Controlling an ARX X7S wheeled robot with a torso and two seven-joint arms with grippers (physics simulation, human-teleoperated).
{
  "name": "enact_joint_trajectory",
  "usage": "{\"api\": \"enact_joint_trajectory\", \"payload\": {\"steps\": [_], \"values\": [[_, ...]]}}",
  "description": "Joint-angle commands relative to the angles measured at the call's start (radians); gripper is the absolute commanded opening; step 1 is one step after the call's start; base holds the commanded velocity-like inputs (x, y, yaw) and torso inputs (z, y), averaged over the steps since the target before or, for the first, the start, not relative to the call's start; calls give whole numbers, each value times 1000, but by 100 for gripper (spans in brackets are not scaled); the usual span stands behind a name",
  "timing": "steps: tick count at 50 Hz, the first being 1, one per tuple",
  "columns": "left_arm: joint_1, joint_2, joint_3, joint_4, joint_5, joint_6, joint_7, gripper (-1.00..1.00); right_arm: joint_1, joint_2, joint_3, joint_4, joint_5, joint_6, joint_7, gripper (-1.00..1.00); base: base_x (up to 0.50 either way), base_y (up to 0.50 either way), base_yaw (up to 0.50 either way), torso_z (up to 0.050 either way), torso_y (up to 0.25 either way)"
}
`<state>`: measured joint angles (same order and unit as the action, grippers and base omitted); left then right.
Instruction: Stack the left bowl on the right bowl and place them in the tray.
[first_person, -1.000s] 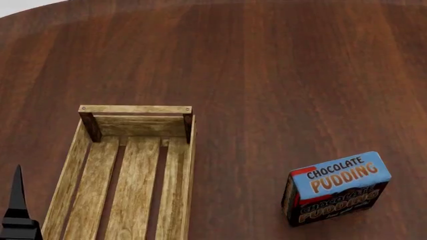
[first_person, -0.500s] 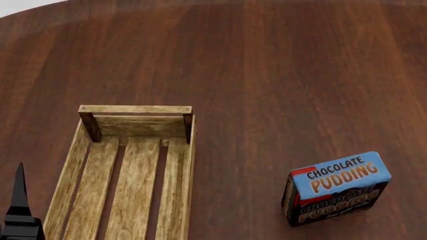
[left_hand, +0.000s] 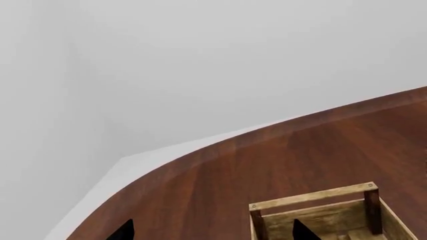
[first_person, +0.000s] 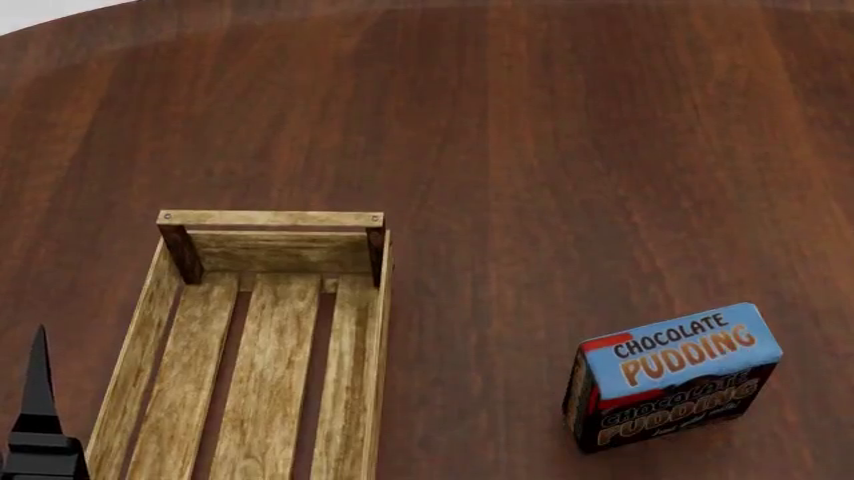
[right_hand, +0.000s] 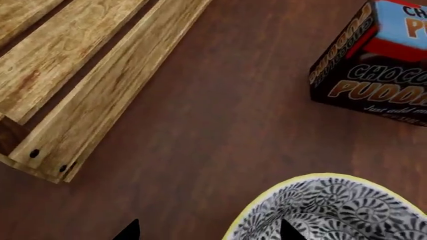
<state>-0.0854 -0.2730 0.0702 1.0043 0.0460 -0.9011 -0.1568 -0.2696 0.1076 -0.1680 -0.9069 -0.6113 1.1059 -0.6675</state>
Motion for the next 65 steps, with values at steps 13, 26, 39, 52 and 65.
{"api": "enact_joint_trajectory", "payload": {"steps": [13, 26, 39, 52, 65], "values": [[5, -5, 1, 8, -3, -2, -6, 100, -30, 1, 78, 63, 76, -51, 35, 100, 0, 0, 0, 0, 0], [6, -7, 0, 10, -6, -1, -9, 100, -33, -1, 103, 102, 110, -67, 54, 100, 0, 0, 0, 0, 0], [10, -9, -4, 11, -10, 6, -12, 100, -37, 7, 102, 121, 128, -65, 62, 100, 0, 0, 0, 0, 0], [3, -12, 4, 12, -11, 1, -15, 100, -39, 15, 95, 133, 141, -62, 68, 100, 0, 0, 0, 0, 0], [-9, -13, 6, 18, -15, -11, -15, 100, -33, 25, 75, 78, 128, -31, 71, -100, 0, 0, 0, 0, 0]]}}
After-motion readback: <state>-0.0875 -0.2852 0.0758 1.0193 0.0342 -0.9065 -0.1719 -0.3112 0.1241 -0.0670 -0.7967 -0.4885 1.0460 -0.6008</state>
